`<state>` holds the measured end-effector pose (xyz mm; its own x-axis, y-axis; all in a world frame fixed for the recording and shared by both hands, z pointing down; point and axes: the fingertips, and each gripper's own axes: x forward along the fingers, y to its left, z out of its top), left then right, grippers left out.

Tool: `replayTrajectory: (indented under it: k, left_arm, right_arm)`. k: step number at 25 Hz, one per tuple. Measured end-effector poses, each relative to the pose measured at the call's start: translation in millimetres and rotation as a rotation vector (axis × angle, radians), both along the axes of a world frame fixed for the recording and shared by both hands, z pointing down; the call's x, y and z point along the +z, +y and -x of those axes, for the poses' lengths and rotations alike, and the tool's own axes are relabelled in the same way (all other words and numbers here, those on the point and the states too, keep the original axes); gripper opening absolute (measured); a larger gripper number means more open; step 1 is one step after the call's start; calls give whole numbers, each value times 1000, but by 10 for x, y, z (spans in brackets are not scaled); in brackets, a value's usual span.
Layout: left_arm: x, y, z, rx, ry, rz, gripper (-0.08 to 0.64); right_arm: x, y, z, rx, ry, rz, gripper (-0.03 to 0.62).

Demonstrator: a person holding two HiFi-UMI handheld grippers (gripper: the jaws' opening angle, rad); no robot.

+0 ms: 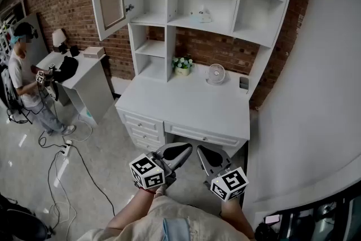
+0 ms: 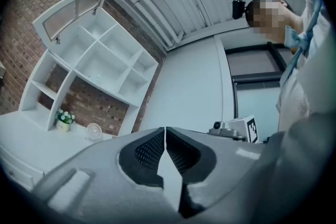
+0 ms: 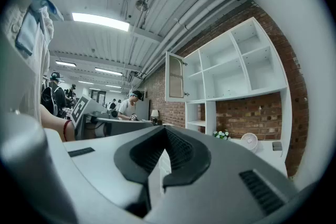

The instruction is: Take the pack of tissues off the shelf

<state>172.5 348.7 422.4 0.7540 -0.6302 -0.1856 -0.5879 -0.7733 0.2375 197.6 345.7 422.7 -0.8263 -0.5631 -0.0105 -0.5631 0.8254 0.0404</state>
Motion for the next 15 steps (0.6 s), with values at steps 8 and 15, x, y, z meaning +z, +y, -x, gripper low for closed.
replayTrajectory:
  k: [8, 15]
  left_arm:
    - [1, 55, 28, 18, -12, 3, 14]
    - [19, -24, -14, 33, -24, 7, 14]
  right_arm:
    - [19, 32, 50, 8, -7, 17, 15]
    - [27, -43, 20, 5, -7, 16, 15]
